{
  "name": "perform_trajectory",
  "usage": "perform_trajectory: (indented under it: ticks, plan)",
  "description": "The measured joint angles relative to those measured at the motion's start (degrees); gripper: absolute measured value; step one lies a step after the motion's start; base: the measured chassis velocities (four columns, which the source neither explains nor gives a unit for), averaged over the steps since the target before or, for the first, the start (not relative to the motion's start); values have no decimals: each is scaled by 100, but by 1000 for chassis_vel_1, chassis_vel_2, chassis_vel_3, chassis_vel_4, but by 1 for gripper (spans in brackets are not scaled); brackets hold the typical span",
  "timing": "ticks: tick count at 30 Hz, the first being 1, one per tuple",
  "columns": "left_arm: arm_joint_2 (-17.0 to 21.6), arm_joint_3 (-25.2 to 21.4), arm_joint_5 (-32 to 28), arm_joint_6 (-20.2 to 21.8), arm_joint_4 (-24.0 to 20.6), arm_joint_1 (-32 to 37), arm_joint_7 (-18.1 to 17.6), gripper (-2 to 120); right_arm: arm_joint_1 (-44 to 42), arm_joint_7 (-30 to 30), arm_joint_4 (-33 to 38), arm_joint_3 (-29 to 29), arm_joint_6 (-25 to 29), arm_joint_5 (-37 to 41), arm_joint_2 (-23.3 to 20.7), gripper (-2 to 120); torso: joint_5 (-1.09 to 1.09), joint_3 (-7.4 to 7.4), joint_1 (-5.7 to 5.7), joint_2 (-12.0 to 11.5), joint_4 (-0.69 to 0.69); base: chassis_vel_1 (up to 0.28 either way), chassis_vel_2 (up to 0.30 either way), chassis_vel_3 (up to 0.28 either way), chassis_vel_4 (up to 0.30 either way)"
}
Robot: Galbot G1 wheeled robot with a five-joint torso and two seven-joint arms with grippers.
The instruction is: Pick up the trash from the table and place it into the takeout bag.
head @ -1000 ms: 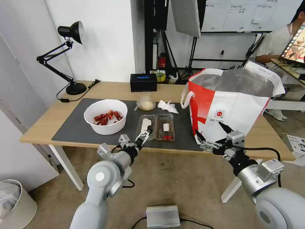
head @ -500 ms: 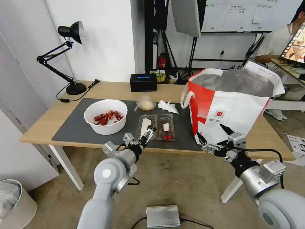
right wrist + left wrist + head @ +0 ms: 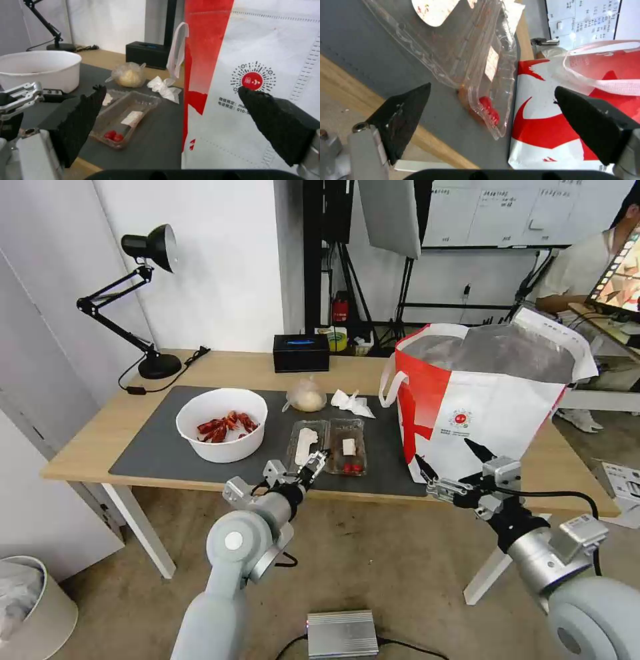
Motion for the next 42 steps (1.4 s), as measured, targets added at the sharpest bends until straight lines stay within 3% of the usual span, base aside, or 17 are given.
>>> perform_trajectory:
  ticks: [30, 42]
  plan:
    - [-122, 16, 116, -337, 177, -136, 4, 100, 179, 1, -156, -107, 4, -8, 46, 100, 0, 0, 0, 0, 0, 0, 0, 0, 0]
    - [-128, -8, 357, -594, 42, -44, 266, 100, 191, -17, -167, -147, 10, -38, 79, 100, 0, 0, 0, 0, 0, 0, 0, 0, 0]
